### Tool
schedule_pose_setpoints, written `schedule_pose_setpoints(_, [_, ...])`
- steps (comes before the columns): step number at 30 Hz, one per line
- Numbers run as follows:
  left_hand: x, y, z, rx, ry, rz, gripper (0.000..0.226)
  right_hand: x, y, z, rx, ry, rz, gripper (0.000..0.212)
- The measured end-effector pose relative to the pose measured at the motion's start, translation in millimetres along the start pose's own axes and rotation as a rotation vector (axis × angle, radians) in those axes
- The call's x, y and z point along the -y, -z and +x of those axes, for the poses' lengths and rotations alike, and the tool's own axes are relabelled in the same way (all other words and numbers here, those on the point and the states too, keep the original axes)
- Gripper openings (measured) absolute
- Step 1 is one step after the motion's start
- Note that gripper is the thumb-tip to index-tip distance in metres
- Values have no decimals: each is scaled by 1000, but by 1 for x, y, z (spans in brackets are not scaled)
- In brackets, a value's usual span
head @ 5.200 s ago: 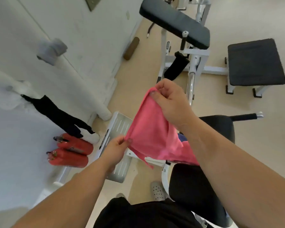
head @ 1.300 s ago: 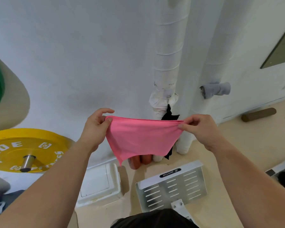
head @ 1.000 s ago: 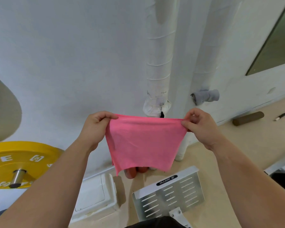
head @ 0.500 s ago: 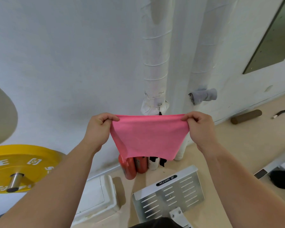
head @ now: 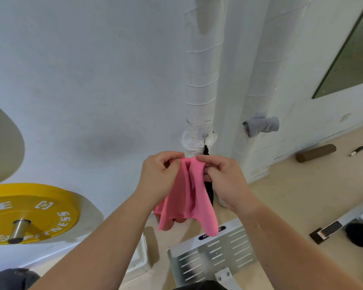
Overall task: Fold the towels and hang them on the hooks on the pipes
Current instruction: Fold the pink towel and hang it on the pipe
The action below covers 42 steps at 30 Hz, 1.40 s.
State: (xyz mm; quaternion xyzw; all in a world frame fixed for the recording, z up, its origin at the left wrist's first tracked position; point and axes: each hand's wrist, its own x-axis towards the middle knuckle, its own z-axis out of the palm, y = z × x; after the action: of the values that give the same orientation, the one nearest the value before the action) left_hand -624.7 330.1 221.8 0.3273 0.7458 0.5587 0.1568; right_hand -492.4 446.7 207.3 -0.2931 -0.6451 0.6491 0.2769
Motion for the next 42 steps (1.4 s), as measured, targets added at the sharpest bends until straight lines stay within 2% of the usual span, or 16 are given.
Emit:
schedule_pose_setpoints(7, [1,-5,-17,110,27,-80,37,-1,-6,-8,5,167,-170,23])
schedule_pose_setpoints(9, [-1,-6,-19,155,57,-115,32,0,-7,-8,4,220,-231,17])
schedule_pose_setpoints(13, [-6,-6,-17,170,110,-89,9,5,-7,-7,-10,260,-272,21])
schedule_pose_setpoints(15, [-6,-5,-17,180,127,-86,6,7,-6,-6,7,300,-307,20])
schedule_pose_setpoints(20, [-9,-1,-18,333,143,-121,14,5,-1,-1,90,287,-295,12])
schedule_pose_setpoints(24, [-11,2,-18,407,130,-106,27,2,3,1,94,274,-296,15])
schedule_pose_setpoints(30, [-11,1,-20,408,98,-148,30,-5,2,1,29,256,-281,27])
schedule_pose_setpoints(35, [-9,4,-11,307,67,-157,43,-16,14,0,152,214,-358,21])
schedule_pose_setpoints(38, [-4,12,-3,214,66,-192,46,-24,31,3,253,177,-503,20])
schedule_pose_setpoints(42, [-1,21,5,153,49,-118,44,-23,45,8,196,175,-620,11])
